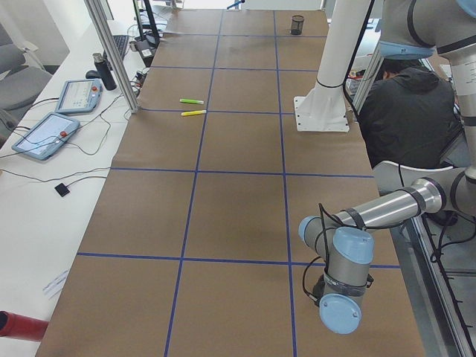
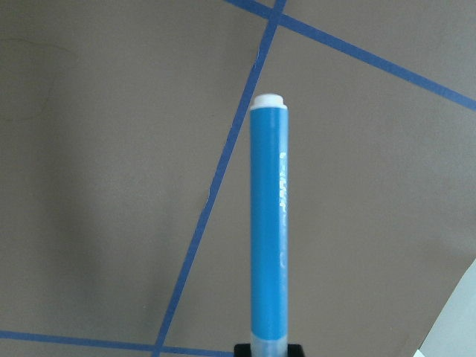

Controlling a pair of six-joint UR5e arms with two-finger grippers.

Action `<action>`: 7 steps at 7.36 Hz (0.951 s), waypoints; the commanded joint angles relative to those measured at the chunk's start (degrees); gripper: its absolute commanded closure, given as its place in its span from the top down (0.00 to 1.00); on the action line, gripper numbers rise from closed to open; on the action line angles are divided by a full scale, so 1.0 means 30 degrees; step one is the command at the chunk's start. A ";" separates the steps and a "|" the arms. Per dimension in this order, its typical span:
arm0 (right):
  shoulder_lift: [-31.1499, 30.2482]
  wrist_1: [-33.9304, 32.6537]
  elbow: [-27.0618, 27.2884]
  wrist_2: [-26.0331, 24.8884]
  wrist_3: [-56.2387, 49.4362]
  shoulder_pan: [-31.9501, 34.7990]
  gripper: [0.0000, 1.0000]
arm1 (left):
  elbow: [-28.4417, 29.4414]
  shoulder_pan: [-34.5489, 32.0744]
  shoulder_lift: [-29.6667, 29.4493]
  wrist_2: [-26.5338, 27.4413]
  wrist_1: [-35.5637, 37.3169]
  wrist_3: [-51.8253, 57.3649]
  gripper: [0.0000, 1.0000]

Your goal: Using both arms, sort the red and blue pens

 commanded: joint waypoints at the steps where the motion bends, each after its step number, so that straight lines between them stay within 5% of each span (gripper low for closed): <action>1: -0.0166 -0.0155 0.0008 -0.0035 0.0004 -0.0010 0.00 | 0.0864 0.0001 -0.0035 -0.0730 -0.0683 0.0166 0.47; 2: -0.0342 -0.0156 -0.0021 -0.0036 0.0004 -0.0010 0.00 | 0.1157 0.0001 -0.0123 -0.0794 -0.0801 0.1037 0.99; 4: -0.1042 -0.0185 -0.0022 0.0225 0.0004 0.0135 0.00 | 0.0986 0.0001 -0.0792 -0.0765 -0.0802 0.1105 1.00; 7: -0.3409 -0.0741 -0.0051 0.0344 -0.0113 0.1132 0.00 | 0.0897 0.0030 -0.5146 -0.0765 -0.0744 0.0959 1.00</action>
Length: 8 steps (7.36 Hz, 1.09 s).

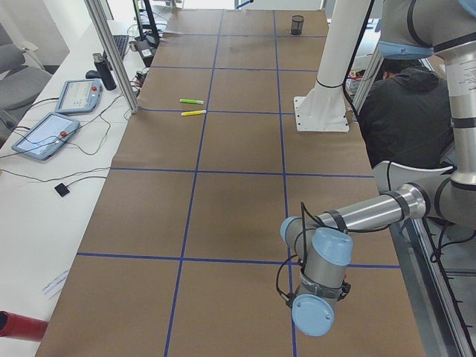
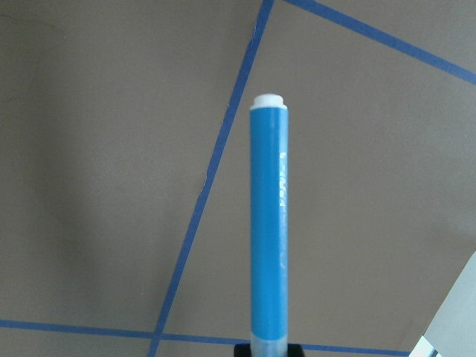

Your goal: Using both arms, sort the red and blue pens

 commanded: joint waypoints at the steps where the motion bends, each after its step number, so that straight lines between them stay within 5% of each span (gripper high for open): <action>1: -0.1891 -0.0487 -0.0043 0.0062 -0.0008 0.0339 0.00 | -0.0034 0.0025 -0.3213 0.0000 -0.0042 -0.0113 1.00; 4: -0.4440 -0.1684 0.0044 0.1139 -0.1197 0.0574 0.00 | -0.3359 0.0054 -0.4719 -0.0058 -0.0830 -0.0259 1.00; 8: -0.4828 -0.8091 -0.0103 0.1587 -0.6589 0.1624 0.00 | -0.5570 0.0142 -0.5189 -0.0849 -0.2552 -0.1774 1.00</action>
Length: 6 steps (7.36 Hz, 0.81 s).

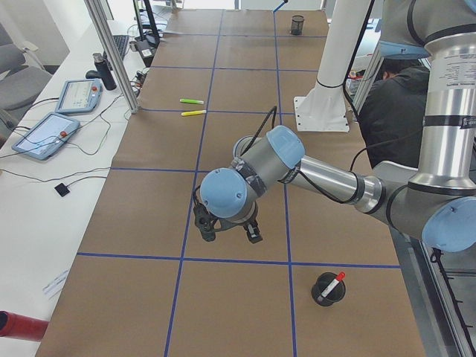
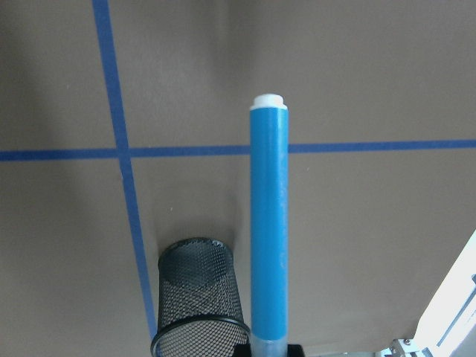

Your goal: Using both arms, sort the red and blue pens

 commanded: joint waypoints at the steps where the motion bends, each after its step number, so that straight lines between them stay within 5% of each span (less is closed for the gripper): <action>1: -0.0131 -0.3126 -0.0056 -0.0086 -0.2661 0.0800 0.00 | -0.0414 0.0092 0.0003 -0.0037 -0.2075 -0.1612 1.00; 6: -0.1830 -0.4954 -0.0872 0.0060 -0.3669 0.1389 0.00 | -0.1380 0.0210 -0.0025 -0.0037 -0.2174 -0.1972 1.00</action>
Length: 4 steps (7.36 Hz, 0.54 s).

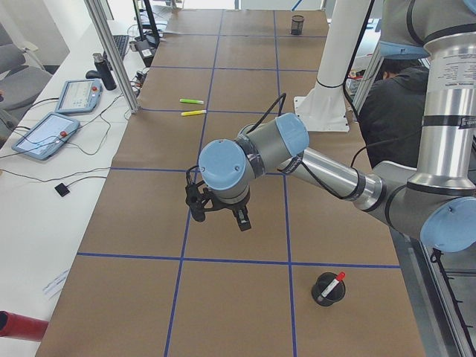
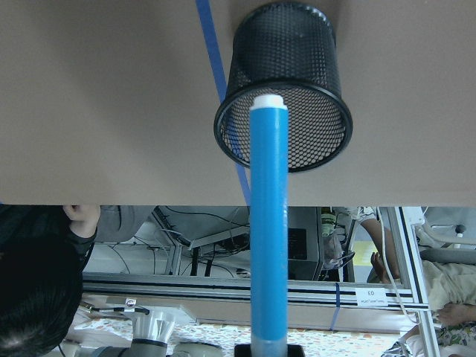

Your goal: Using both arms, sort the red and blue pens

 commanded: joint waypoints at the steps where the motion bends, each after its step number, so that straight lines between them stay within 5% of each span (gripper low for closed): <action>1: -0.0253 -0.0084 -0.0713 0.0092 -0.0042 0.0034 0.00 | -0.0694 0.0007 -0.0007 0.0007 0.0016 -0.0091 1.00; 4: -0.0048 0.0120 -0.1852 0.0910 0.0047 0.0005 0.00 | -0.1050 0.0007 -0.0007 0.0036 0.0017 -0.0121 1.00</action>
